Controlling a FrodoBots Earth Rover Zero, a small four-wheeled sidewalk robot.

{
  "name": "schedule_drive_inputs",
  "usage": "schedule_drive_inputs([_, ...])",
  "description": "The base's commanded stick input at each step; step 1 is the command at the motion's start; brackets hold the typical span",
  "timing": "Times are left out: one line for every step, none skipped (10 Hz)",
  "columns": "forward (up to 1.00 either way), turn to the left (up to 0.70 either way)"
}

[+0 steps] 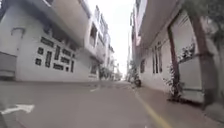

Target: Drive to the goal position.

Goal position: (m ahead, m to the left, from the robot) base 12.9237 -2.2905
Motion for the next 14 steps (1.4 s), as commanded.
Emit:
schedule_drive_inputs([0.85, 0.0])
schedule_drive_inputs([0.85, 0.0])
schedule_drive_inputs([0.85, 0.0])
schedule_drive_inputs([0.85, 0.0])
schedule_drive_inputs([0.85, 0.0])
schedule_drive_inputs([0.85, 0.0])
schedule_drive_inputs([0.85, 0.0])
schedule_drive_inputs([0.85, 0.0])
schedule_drive_inputs([0.85, 0.0])
schedule_drive_inputs([0.85, 0.0])
schedule_drive_inputs([0.85, 0.0])
schedule_drive_inputs([0.85, 0.0])
schedule_drive_inputs([0.85, 0.0])
schedule_drive_inputs([0.85, 0.0])
